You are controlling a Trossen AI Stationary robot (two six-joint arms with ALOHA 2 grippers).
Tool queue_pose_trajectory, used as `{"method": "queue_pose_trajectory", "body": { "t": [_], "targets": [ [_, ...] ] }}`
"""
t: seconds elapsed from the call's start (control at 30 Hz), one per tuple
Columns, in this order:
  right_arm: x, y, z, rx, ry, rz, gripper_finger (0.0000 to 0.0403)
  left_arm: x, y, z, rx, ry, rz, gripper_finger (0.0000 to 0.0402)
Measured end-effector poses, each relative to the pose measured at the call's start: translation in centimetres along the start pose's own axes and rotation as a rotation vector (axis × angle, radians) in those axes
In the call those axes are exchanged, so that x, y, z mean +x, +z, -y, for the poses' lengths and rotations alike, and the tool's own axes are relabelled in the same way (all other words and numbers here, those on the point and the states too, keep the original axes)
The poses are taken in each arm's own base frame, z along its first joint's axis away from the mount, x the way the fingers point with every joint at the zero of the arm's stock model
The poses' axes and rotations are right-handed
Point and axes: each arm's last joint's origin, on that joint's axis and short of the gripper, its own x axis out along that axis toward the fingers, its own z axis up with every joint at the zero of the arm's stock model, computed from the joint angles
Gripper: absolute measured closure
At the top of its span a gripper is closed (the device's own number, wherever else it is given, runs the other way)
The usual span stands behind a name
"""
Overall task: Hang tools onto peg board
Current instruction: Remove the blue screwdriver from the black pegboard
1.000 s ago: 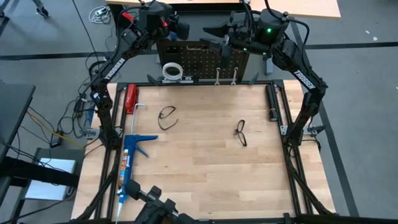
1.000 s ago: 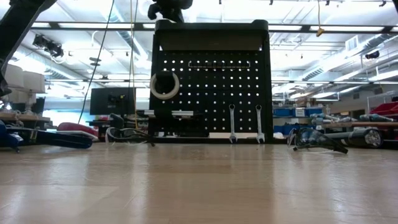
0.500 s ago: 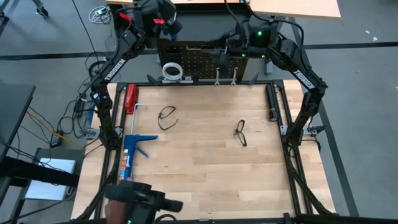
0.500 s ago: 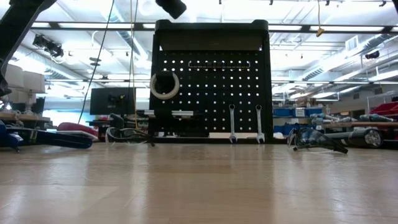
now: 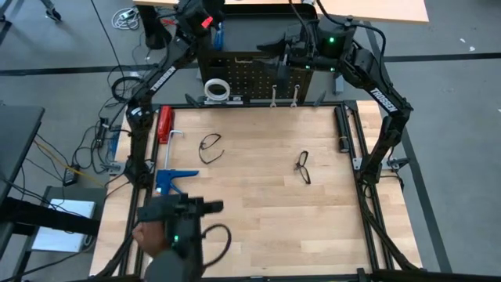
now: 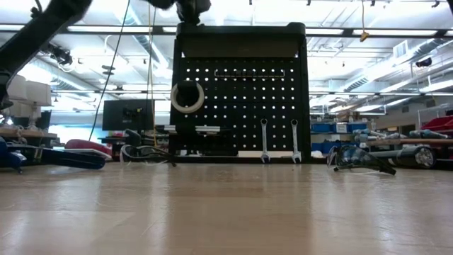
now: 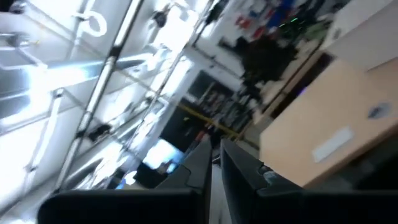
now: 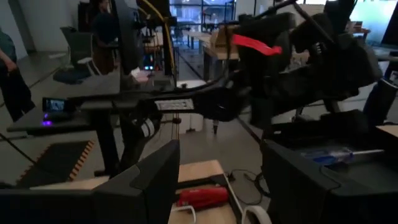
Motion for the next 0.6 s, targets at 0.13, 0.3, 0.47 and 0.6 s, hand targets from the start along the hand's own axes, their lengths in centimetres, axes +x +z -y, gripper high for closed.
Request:
{"method": "queue_pose_trajectory", "body": {
  "t": [0.13,0.3,0.47,0.6],
  "targets": [
    [0.0,-0.5,0.0,-0.002,0.000,-0.052,0.0172,1.7,-0.6,1.8,0.032,0.051,-0.040,0.0363],
    [0.0,-0.8,0.0,0.003,0.002,-0.083,0.0172,3.0,-1.7,3.2,0.089,0.033,-0.082,0.0363],
    [-0.1,-0.7,0.4,-0.004,-0.011,-0.075,0.0172,3.3,-1.8,3.6,0.097,0.020,-0.056,0.0363],
    [-0.3,-0.7,0.9,0.005,-0.029,-0.074,0.0172,3.0,-1.4,4.0,0.151,-0.046,0.048,0.0363]
  ]
}}
